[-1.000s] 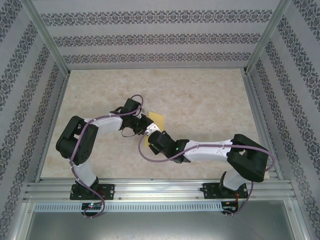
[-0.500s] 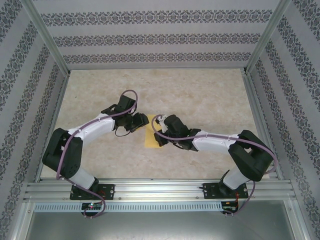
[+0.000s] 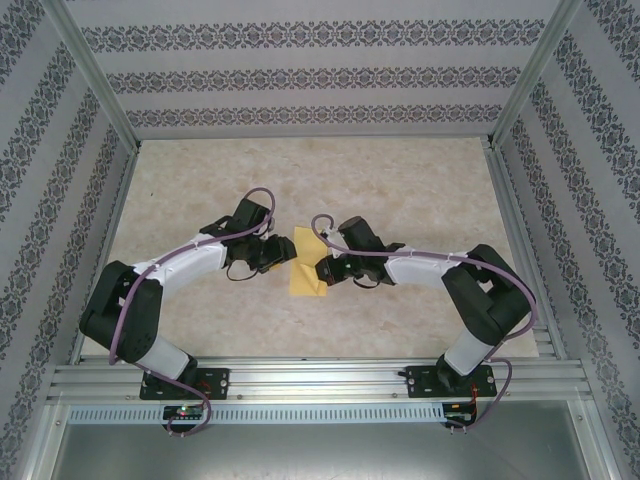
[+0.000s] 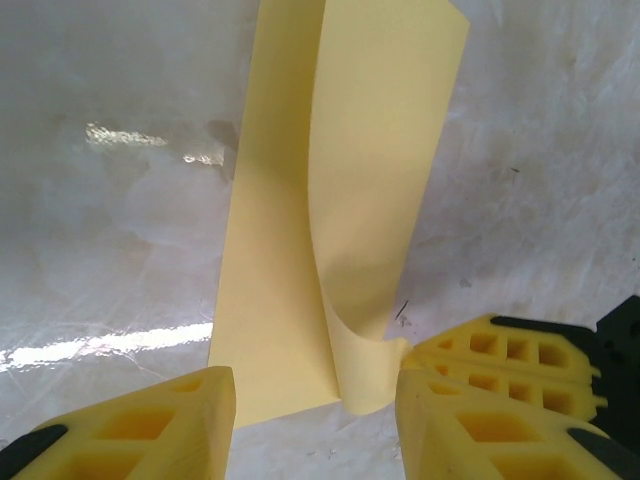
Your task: Fold a paper plane with a square sheet of paper (pick it up from the middle)
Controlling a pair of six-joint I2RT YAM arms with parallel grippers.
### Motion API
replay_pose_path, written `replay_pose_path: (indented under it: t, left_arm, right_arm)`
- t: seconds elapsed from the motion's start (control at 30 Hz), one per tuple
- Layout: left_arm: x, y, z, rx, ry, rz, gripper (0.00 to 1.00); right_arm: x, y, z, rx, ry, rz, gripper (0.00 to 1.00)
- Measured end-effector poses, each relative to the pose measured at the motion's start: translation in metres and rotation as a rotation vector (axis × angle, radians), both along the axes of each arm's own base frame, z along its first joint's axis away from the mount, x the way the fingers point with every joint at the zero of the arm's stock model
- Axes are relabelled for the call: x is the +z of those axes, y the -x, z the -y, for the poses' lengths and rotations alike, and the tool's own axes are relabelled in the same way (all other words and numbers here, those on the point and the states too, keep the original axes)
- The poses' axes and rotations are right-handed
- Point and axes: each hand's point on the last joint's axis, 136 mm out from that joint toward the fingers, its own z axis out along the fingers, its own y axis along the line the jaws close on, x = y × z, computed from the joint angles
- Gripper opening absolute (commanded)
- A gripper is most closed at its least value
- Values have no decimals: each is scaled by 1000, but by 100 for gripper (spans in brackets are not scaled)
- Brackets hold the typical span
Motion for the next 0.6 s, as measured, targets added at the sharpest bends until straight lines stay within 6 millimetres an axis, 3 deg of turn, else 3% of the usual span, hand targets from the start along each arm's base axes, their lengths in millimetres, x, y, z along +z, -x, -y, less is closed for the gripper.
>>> replay_pose_path:
  t: [0.6]
  left_arm:
    - [-12, 16, 16, -67, 2, -39, 46]
  right_arm:
    - [-7, -17, 6, -5, 96, -37, 0]
